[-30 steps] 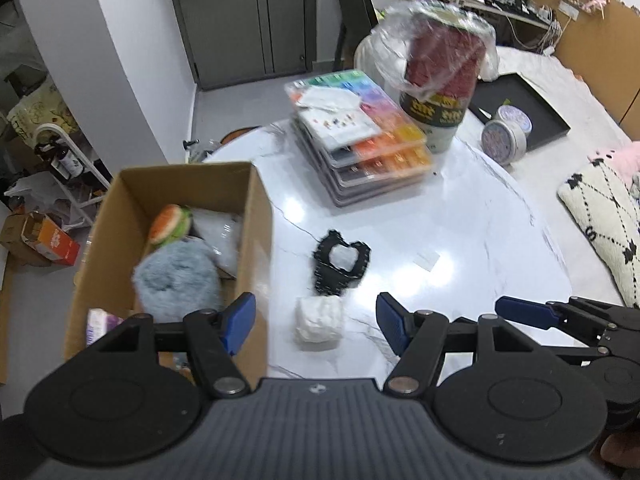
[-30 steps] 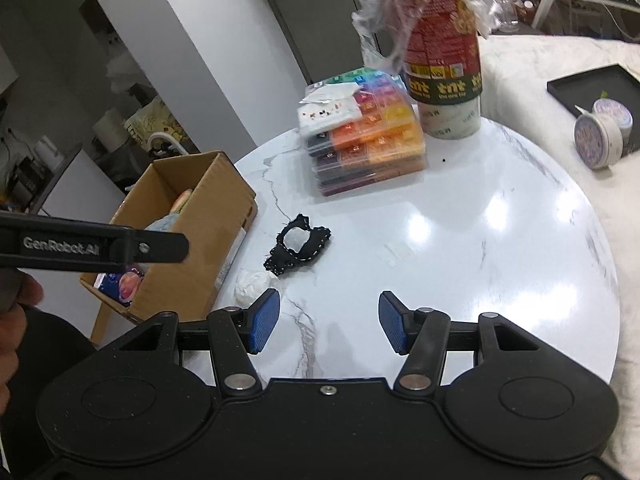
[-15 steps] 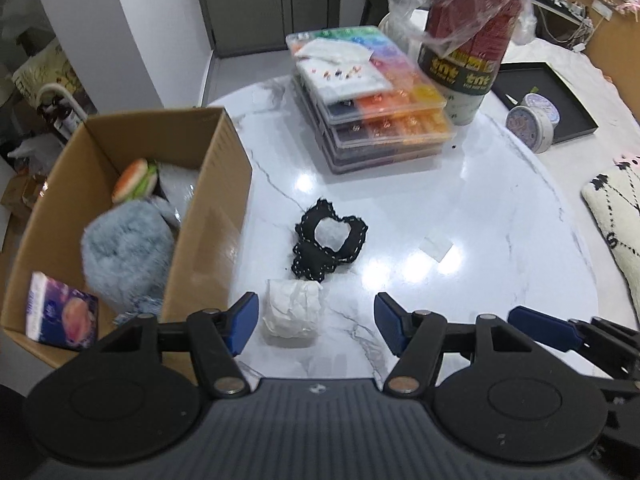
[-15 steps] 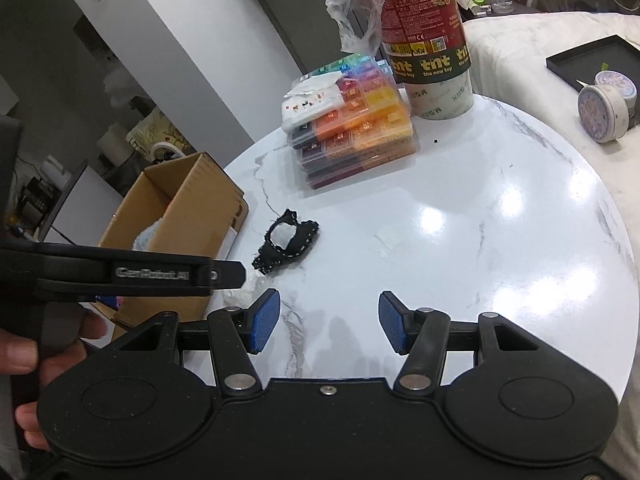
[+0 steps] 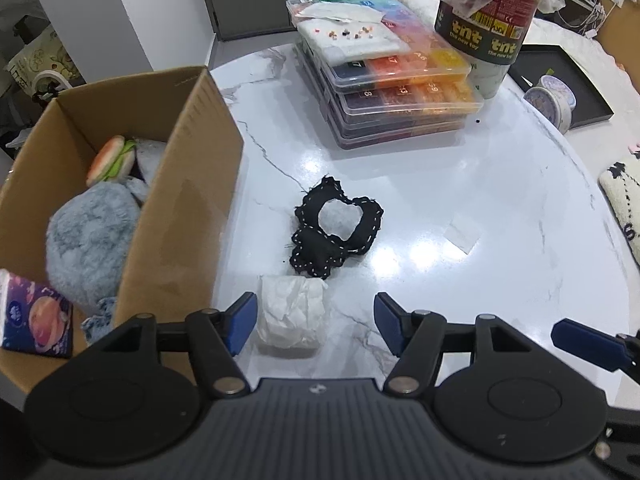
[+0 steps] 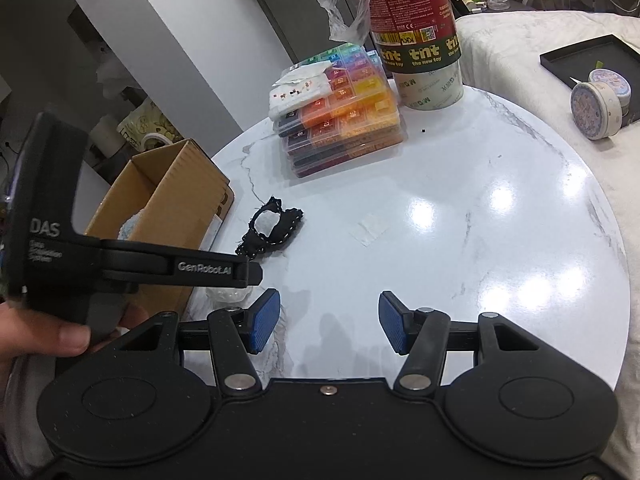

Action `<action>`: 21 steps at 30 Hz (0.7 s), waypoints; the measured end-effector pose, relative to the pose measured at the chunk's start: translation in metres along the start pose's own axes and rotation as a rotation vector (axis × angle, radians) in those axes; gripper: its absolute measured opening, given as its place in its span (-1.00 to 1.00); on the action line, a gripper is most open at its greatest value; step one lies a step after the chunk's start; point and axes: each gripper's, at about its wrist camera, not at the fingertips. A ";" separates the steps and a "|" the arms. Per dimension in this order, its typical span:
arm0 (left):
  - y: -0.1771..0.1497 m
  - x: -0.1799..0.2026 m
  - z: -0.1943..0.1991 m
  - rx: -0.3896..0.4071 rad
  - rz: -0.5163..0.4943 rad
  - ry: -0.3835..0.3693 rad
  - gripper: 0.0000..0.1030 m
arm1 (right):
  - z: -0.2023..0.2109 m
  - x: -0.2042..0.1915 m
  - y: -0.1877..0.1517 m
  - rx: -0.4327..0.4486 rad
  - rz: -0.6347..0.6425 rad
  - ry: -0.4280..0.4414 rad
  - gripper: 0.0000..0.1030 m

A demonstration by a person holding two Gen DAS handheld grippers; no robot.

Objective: Organize soft objects
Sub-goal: 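Move the right gripper toward the white crumpled tissue while the left gripper moves toward the black lace scrunchie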

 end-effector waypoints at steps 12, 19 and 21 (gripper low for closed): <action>0.001 0.008 0.007 0.005 0.029 -0.126 -0.11 | -0.002 0.001 -0.006 -0.017 0.009 -0.026 0.07; 0.000 0.019 0.009 -0.001 0.043 -0.201 -0.75 | -0.004 -0.001 -0.009 -0.032 0.022 -0.027 0.07; 0.000 0.025 0.010 0.008 0.033 -0.208 -0.77 | -0.005 -0.001 -0.010 -0.034 0.023 -0.029 0.07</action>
Point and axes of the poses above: each gripper's, at about its wrist camera, not at the fingertips, and z roughly against the way its jaws point, x to its right, y to its top, and after that the axes turned 7 degrees about -z, right-handed
